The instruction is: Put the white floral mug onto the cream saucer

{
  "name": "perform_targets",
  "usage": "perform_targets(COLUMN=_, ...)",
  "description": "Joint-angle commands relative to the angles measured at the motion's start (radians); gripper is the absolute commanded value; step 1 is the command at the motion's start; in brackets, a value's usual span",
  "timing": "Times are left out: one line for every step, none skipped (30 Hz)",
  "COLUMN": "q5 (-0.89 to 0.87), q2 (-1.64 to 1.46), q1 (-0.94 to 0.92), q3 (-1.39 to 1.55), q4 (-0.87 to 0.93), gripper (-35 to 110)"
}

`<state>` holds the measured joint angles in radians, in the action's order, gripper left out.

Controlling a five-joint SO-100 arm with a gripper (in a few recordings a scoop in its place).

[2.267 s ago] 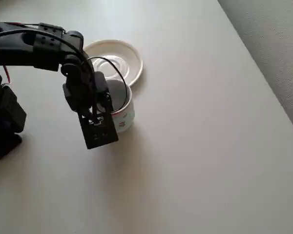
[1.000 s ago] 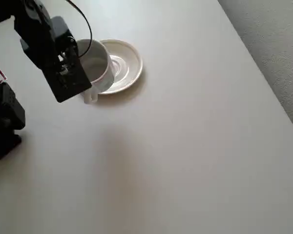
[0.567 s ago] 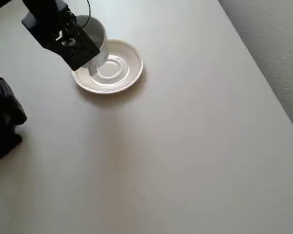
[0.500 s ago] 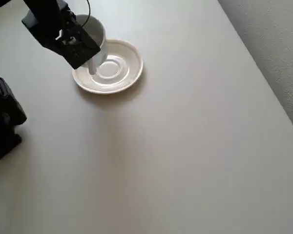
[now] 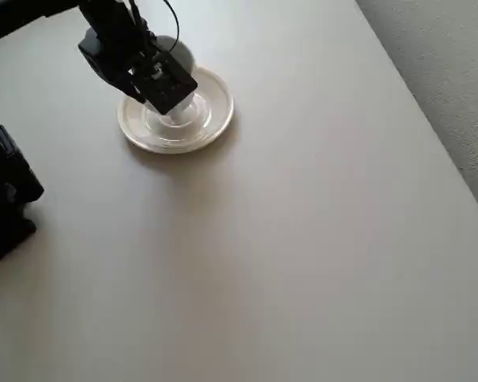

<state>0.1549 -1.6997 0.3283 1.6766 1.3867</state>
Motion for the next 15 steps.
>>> perform_targets(q5=0.026, q2=-0.003, q1=-0.012, q3=-0.008, q4=-0.054, gripper=-2)
perform_targets(q5=0.029, q2=0.000, q1=-0.012, q3=-0.006, q4=-0.055, gripper=-2)
perform_targets(q5=0.034, q2=0.003, q1=-0.017, q3=-0.006, q4=-0.058, gripper=-2)
perform_targets(q5=0.038, q2=0.005, q1=-0.021, q3=-0.006, q4=-0.060, gripper=-2)
perform_targets(q5=0.041, q2=0.006, q1=-0.026, q3=-0.006, q4=-0.060, gripper=-2)
perform_targets(q5=0.044, q2=0.008, q1=-0.031, q3=-0.006, q4=-0.060, gripper=-2)
perform_targets(q5=0.049, q2=0.008, q1=-0.038, q3=-0.006, q4=-0.060, gripper=-2)
perform_targets(q5=0.055, q2=0.009, q1=-0.043, q3=-0.006, q4=-0.058, gripper=-2)
perform_targets(q5=0.060, q2=0.009, q1=-0.048, q3=-0.006, q4=-0.055, gripper=-2)
perform_targets(q5=0.064, q2=0.008, q1=-0.052, q3=-0.006, q4=-0.054, gripper=-2)
perform_targets(q5=0.067, q2=0.005, q1=-0.057, q3=-0.006, q4=-0.054, gripper=-2)
perform_targets(q5=0.067, q2=0.002, q1=-0.061, q3=-0.006, q4=-0.052, gripper=-2)
perform_targets(q5=0.071, q2=-0.002, q1=-0.063, q3=-0.006, q4=-0.049, gripper=-2)
perform_targets(q5=0.072, q2=-0.005, q1=-0.063, q3=-0.006, q4=-0.044, gripper=-2)
perform_targets(q5=0.074, q2=-0.006, q1=-0.063, q3=-0.006, q4=-0.043, gripper=-2)
